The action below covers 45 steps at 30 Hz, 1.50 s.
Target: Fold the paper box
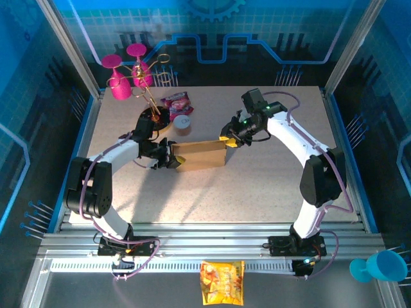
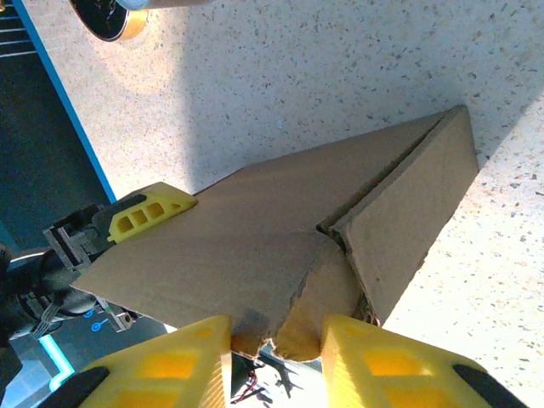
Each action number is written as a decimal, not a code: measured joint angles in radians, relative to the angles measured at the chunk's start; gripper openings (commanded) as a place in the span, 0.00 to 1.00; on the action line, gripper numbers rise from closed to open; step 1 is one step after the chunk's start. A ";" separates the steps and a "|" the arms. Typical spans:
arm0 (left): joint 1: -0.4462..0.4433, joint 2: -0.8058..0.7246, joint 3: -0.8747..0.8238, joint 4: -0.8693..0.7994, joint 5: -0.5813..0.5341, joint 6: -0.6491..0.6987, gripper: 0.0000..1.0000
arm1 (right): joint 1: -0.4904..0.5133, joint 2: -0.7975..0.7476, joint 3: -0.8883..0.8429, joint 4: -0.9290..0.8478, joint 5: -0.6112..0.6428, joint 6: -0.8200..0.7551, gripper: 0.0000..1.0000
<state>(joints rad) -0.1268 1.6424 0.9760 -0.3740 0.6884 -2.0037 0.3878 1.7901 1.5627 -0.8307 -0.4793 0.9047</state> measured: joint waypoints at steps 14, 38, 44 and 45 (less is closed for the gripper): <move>0.000 0.002 0.004 -0.003 -0.001 0.000 0.00 | 0.006 -0.030 -0.102 0.037 -0.005 0.009 0.27; 0.001 0.003 0.005 -0.004 -0.002 0.000 0.00 | -0.041 -0.098 -0.264 0.248 -0.135 0.256 0.40; 0.001 0.007 0.014 -0.011 -0.002 0.000 0.00 | -0.048 -0.098 -0.274 0.257 -0.159 0.273 0.44; 0.001 0.008 0.016 -0.014 -0.002 0.000 0.00 | -0.049 -0.098 -0.275 0.262 -0.162 0.280 0.44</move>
<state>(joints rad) -0.1261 1.6508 0.9924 -0.3882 0.6865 -2.0033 0.3386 1.6924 1.2877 -0.5682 -0.6415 1.1851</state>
